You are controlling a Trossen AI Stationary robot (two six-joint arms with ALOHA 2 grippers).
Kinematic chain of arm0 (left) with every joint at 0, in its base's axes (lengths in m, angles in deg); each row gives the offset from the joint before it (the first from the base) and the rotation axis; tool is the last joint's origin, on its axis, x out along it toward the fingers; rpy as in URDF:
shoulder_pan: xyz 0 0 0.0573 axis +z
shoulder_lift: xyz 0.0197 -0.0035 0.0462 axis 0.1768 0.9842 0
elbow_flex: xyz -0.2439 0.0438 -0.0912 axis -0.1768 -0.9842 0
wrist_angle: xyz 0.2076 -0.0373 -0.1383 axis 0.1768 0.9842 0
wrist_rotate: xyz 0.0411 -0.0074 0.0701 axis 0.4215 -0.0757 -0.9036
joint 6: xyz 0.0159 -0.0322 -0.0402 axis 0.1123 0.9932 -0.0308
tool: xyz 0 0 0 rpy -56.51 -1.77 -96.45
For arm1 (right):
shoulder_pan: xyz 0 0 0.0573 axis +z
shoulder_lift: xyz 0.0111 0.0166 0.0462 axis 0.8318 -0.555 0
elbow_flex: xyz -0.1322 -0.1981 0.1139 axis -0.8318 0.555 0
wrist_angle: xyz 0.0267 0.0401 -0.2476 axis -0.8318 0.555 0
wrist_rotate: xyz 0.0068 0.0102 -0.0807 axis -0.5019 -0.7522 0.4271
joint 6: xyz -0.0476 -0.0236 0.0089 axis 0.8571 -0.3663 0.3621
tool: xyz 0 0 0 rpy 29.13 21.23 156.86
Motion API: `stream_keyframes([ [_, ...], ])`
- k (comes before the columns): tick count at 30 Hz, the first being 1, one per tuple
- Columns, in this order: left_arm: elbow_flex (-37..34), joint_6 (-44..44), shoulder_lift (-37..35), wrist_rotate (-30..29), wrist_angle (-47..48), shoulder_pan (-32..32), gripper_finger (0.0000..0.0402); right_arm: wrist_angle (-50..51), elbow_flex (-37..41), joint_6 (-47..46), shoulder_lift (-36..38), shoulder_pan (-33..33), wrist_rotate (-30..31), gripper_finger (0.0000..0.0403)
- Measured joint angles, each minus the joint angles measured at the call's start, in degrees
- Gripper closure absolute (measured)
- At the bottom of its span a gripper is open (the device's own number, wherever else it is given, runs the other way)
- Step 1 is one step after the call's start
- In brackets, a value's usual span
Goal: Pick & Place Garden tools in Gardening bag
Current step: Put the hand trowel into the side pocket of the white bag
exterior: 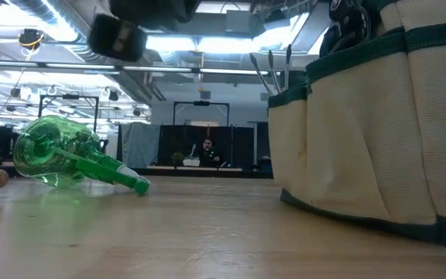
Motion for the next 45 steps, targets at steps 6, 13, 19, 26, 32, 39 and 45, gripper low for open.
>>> stream_keyframes([
  [6,0.0,23.7,0.0,-14.5,-1.7,-5.0,0.0378,5.3,0.0,-4.7,7.8,-1.7,3.9,0.0359],
  [13,0.0,43.9,0.1,-33.7,-1.4,-11.7,0.0386,4.0,0.0,2.2,17.1,-2.4,0.0,0.0358],
  [19,0.0,52.7,0.3,-44.5,-2.9,-14.9,0.0389,8.7,0.0,12.4,27.9,-2.4,-3.0,0.0358],
  [26,0.0,58.3,2.7,-49.9,-7.0,-14.9,0.0399,15.8,0.0,20.1,39.6,-2.4,-9.0,0.0358],
  [32,0.0,57.0,5.9,-53.3,-14.3,-12.7,0.0400,17.0,0.0,21.7,45.8,-2.8,-15.3,0.0359],
  [39,1.3,53.9,6.6,-44.8,-10.8,-13.7,0.0400,16.8,0.0,21.7,48.8,-2.8,-21.5,0.0359],
  [45,9.2,41.6,6.6,-30.4,7.1,-14.8,0.0401,16.8,0.0,21.7,49.0,-2.8,-21.7,0.0359],
])
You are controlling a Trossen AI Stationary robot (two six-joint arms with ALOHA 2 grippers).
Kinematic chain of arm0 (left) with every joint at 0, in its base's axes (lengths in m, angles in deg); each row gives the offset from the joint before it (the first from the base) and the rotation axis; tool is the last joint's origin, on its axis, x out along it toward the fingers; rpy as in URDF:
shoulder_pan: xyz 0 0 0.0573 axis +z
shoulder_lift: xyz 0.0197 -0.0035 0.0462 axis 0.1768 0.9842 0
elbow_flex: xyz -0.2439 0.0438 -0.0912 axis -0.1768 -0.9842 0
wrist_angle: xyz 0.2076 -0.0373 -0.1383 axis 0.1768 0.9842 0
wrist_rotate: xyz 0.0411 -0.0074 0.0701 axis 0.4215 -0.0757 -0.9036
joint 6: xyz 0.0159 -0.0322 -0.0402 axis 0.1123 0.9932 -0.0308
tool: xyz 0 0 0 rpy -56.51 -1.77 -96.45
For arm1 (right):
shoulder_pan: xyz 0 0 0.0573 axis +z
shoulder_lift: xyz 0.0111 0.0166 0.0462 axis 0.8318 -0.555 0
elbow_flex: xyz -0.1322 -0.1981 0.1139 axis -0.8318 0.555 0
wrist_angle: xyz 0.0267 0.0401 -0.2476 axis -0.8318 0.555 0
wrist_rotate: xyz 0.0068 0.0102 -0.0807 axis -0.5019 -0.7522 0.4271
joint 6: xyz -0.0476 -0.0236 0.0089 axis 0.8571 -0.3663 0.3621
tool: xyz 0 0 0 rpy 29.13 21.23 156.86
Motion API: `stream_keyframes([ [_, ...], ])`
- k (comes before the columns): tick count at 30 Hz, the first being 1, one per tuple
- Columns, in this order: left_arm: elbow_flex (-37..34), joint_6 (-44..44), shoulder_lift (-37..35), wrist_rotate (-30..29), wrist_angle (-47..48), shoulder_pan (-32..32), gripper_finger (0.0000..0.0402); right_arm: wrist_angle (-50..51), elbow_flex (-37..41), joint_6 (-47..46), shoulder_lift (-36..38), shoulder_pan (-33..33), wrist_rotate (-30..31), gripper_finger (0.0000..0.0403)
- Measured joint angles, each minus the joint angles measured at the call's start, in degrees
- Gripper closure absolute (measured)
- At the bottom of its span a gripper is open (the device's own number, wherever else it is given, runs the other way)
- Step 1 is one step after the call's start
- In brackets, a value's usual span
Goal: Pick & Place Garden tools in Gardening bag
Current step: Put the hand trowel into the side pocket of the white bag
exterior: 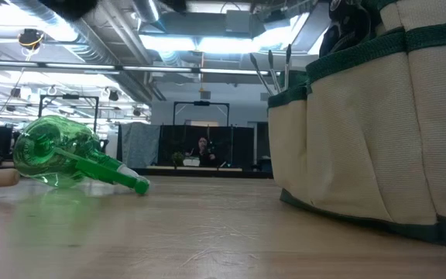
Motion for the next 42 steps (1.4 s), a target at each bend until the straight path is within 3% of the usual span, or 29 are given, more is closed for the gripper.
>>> stream_keyframes([
  [5,5.0,-5.2,0.0,7.8,18.3,-1.0,0.0399,-0.8,0.0,-1.1,0.0,-1.2,0.0,0.0359],
  [10,5.3,-15.1,0.0,22.0,31.1,-1.7,0.0398,-2.7,0.0,-2.1,0.0,-3.1,4.2,0.0359],
  [13,4.0,-17.8,-0.4,21.2,36.9,-2.9,0.0399,-3.2,0.0,-2.2,0.0,-4.5,8.7,0.0359],
  [19,-6.4,-21.9,-7.6,13.2,33.1,-5.7,0.0400,-4.5,0.0,-3.6,0.0,-7.3,15.4,0.0359],
  [24,-16.5,-23.0,-13.7,15.2,27.0,-8.8,0.0400,-5.0,0.0,-3.5,0.0,-9.3,19.8,0.0359],
  [32,-27.6,-31.5,-17.9,17.5,19.3,-10.7,0.0400,-5.3,0.0,-3.6,-0.3,-12.3,20.0,0.0359],
  [39,-31.5,-34.4,-18.0,18.9,15.4,-10.8,0.0396,-4.8,0.0,-3.6,-0.3,-14.4,19.8,0.0359],
  [42,-31.6,-36.8,-18.0,17.4,13.4,-10.9,0.0373,-4.8,0.0,-3.6,-0.3,-15.4,19.8,0.0359],
])
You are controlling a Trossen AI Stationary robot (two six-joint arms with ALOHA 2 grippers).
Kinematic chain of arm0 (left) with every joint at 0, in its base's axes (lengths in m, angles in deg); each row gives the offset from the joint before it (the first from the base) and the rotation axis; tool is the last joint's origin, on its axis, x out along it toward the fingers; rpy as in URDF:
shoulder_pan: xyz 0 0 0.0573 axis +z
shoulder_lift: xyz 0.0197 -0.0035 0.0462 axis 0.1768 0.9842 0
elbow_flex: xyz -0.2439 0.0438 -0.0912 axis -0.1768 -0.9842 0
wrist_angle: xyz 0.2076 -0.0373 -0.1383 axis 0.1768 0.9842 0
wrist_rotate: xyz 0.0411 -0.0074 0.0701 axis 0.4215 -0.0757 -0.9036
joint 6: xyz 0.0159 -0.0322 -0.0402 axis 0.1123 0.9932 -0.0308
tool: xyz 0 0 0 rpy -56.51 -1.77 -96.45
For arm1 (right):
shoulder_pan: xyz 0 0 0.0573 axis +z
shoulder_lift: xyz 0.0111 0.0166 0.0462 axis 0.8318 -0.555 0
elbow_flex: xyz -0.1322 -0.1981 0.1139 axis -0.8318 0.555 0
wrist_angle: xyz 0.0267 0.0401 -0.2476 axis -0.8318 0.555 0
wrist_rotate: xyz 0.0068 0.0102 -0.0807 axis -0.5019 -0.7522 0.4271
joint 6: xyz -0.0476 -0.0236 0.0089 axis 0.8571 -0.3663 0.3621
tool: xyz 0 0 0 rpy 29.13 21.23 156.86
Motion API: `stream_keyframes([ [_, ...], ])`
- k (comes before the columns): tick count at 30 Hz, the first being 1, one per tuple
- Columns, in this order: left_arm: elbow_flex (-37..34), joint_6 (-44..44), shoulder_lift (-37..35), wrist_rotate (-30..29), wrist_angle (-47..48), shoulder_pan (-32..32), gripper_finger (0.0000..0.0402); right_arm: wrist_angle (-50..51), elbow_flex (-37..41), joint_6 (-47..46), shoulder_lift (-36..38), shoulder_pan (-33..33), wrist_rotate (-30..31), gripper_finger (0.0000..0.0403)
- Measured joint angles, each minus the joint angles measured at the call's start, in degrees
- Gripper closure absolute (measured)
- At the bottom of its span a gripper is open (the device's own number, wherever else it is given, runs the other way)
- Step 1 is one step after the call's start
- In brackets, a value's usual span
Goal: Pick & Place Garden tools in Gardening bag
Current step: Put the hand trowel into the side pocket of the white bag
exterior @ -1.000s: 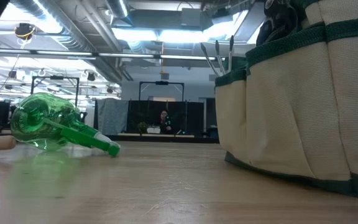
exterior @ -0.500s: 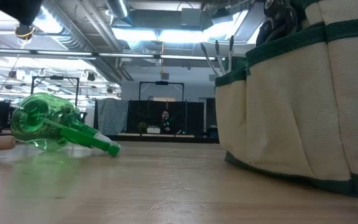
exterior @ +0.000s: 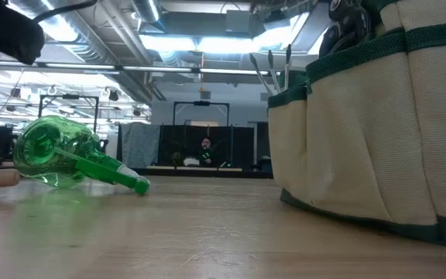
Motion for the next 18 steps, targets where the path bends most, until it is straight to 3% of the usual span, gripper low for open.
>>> stream_keyframes([
  [11,-1.9,-1.6,2.1,-2.8,-1.4,-0.3,0.0206,0.7,0.0,0.0,0.0,-2.6,0.0,0.0359],
  [18,-5.1,-1.5,2.2,-2.1,-6.0,0.1,0.0177,0.8,0.0,0.0,0.0,-2.8,-0.2,0.0359],
])
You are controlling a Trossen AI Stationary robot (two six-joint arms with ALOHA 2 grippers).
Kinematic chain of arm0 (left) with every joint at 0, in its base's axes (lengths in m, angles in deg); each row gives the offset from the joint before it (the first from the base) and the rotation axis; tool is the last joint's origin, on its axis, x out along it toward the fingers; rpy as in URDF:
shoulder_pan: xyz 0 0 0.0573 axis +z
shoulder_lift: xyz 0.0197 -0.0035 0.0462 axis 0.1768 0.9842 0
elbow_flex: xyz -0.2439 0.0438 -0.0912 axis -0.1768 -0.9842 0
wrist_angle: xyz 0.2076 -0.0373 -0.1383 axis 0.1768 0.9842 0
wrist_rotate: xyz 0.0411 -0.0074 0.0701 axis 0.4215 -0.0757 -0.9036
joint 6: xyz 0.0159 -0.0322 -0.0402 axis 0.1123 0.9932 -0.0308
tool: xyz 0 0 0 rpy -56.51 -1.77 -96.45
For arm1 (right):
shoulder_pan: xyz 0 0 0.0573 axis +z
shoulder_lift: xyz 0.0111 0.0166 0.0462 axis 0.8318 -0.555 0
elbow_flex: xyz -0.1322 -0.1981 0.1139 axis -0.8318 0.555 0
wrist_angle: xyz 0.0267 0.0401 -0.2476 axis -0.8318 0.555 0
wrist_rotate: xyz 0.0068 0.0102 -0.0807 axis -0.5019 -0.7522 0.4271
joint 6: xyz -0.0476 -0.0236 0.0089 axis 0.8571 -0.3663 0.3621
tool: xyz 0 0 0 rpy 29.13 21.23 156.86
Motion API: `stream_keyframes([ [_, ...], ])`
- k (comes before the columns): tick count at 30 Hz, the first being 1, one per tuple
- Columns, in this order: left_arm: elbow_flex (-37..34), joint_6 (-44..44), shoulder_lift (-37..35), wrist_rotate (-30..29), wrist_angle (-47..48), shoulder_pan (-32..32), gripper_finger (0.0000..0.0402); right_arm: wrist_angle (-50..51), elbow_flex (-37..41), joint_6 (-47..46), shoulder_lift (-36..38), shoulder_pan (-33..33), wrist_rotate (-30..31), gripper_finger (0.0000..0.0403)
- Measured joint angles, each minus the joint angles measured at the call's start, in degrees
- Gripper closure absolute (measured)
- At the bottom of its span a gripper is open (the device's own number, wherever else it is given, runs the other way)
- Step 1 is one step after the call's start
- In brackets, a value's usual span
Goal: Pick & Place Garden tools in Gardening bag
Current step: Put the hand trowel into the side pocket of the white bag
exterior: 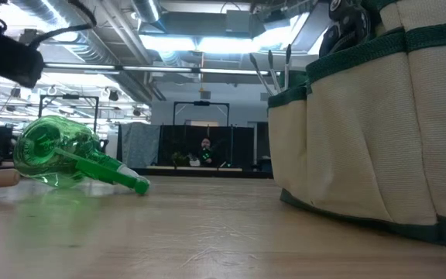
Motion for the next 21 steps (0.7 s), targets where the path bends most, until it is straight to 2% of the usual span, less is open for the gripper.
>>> stream_keyframes([
  [15,-2.2,0.0,6.0,2.3,-5.1,0.0,0.0177,0.0,0.0,-1.5,0.0,0.0,0.0,0.0359],
  [18,-2.2,1.2,6.4,2.6,-5.0,0.0,0.0190,-0.2,0.0,-1.5,0.0,0.0,0.0,0.0359],
  [21,-2.3,2.1,6.4,3.2,-4.7,0.1,0.0225,-0.3,0.0,-1.5,0.0,0.0,0.0,0.0359],
])
